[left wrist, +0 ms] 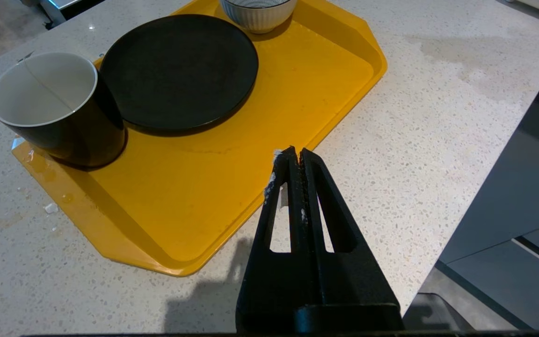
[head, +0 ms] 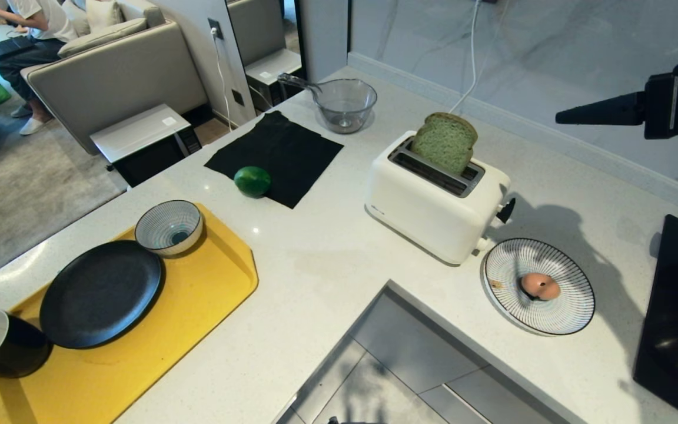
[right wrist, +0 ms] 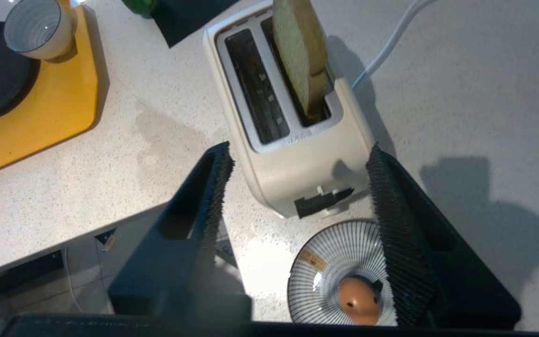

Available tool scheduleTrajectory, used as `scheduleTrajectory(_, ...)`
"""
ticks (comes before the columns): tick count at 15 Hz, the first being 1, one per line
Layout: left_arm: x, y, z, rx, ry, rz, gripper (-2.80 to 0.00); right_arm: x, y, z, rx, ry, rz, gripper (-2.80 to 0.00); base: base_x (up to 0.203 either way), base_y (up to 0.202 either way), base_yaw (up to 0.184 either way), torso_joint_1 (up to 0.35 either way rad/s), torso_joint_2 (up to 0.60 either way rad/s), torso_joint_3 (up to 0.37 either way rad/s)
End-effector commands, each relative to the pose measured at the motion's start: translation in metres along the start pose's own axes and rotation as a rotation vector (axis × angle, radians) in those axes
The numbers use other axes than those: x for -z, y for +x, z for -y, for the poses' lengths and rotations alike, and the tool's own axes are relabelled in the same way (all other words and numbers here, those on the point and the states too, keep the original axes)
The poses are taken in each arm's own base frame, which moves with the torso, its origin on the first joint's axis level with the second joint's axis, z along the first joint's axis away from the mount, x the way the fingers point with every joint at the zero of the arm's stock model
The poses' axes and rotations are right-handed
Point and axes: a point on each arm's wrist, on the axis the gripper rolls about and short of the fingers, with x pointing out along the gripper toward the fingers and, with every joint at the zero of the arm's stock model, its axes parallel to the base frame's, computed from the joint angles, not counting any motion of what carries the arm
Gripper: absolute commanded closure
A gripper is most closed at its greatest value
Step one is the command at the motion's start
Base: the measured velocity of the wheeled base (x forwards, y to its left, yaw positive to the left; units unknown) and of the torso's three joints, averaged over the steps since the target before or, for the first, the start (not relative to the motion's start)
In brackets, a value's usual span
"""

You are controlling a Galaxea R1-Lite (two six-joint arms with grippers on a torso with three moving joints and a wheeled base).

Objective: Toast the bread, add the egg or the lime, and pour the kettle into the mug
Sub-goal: Use a bread toaster

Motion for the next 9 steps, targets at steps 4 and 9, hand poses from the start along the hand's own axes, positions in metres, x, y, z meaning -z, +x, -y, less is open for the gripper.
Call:
scheduleTrajectory(4, 0.005, 0.001, 0.000, -0.001, 0.000, -0.015, 0.00, 0.038, -0.006, -0.004, 0.039, 0.029, -0.039, 0.00, 0.000, 0.000, 0.000, 0.000, 0.00, 0.000)
scheduleTrajectory(9, 0.005, 0.001, 0.000, -0.001, 0.000, -0.015, 0.00, 0.098, 0.016, 0.014, 0.090, -0.059, 0.039, 0.00, 0.000, 0.000, 0.000, 0.000, 0.00, 0.000)
